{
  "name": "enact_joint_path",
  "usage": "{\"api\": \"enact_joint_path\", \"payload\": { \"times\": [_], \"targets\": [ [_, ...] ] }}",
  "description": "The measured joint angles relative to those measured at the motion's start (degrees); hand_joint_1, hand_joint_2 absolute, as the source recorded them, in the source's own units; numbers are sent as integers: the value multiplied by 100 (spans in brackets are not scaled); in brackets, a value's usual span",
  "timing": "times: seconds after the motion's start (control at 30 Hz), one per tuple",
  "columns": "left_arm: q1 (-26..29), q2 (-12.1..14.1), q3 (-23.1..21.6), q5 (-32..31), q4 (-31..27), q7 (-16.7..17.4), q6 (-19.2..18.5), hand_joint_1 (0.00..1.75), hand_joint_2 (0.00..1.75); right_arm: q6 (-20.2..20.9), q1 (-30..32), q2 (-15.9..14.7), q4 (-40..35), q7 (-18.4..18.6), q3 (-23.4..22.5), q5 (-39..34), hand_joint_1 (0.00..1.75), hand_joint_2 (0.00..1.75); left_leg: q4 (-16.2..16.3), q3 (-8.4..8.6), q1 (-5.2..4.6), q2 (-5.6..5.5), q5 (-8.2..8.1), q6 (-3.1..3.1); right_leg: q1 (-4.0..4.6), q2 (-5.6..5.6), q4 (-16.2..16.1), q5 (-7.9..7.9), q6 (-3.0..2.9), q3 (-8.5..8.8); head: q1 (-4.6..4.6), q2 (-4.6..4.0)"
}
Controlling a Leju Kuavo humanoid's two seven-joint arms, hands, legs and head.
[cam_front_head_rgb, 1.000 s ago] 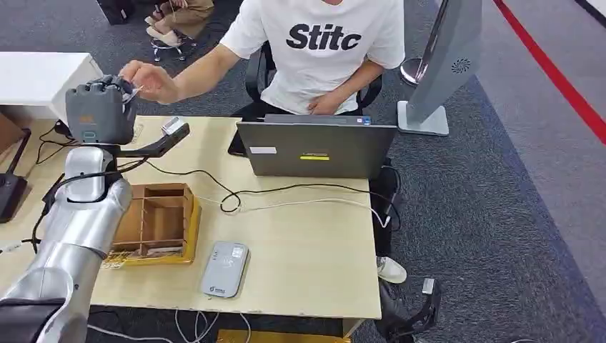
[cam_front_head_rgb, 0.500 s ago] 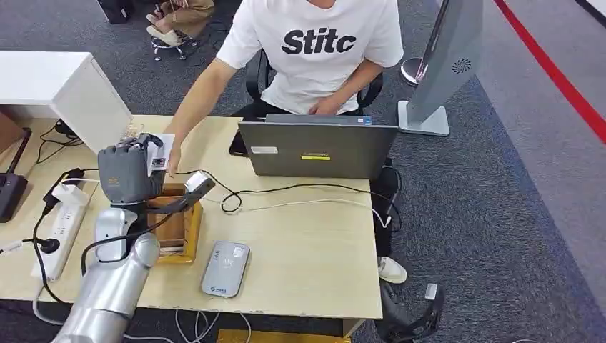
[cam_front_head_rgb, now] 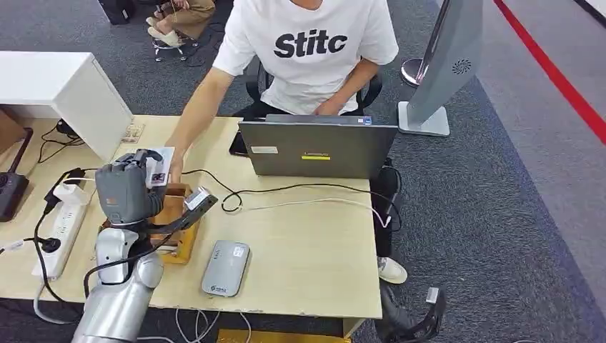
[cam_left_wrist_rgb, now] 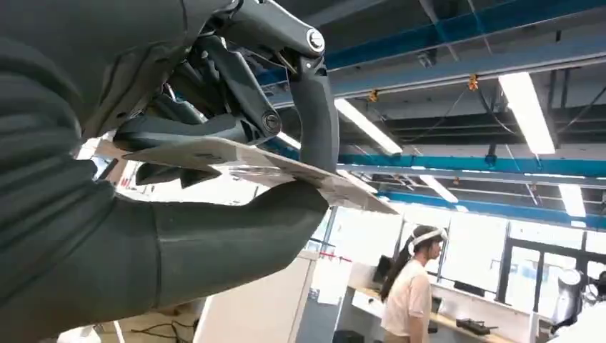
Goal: Pass the card to the sensor for recognition and then transmit it.
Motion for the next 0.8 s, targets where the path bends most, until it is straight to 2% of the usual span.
{"api": "enact_joint_path", "payload": {
  "times": [0.17, 0.33, 0.57, 0.8],
  "targets": [
    [649, -177, -166, 181, -350, -164, -13, 175, 175, 160, 86, 0, -33, -136, -31, -171, 0, 175, 0, -4, -2, -1, -6, 2, -1, 0, -4, -3, 4, -2, 0, 0],
    [1165, -321, -492, -16, -428, -131, -52, 175, 175, 236, 144, 0, -87, -288, -118, -317, 0, 175, 0, -7, -1, 0, -7, 3, -1, -1, -7, -3, 4, -5, -2, 0],
    [1425, -468, -669, -116, -328, 61, -280, 175, 175, 603, 175, 0, -129, -382, -335, -754, 0, 175, 0, -5, 0, -1, -5, 3, 0, -2, -5, -2, 3, -4, -2, 0],
    [1474, -583, -713, -99, 151, 64, -452, 175, 175, 671, 202, 13, -140, -256, -619, -1040, 0, 175, 0, -6, 0, -1, -5, 3, 0, -2, -4, -2, 3, -5, -2, 0]
  ]
}}
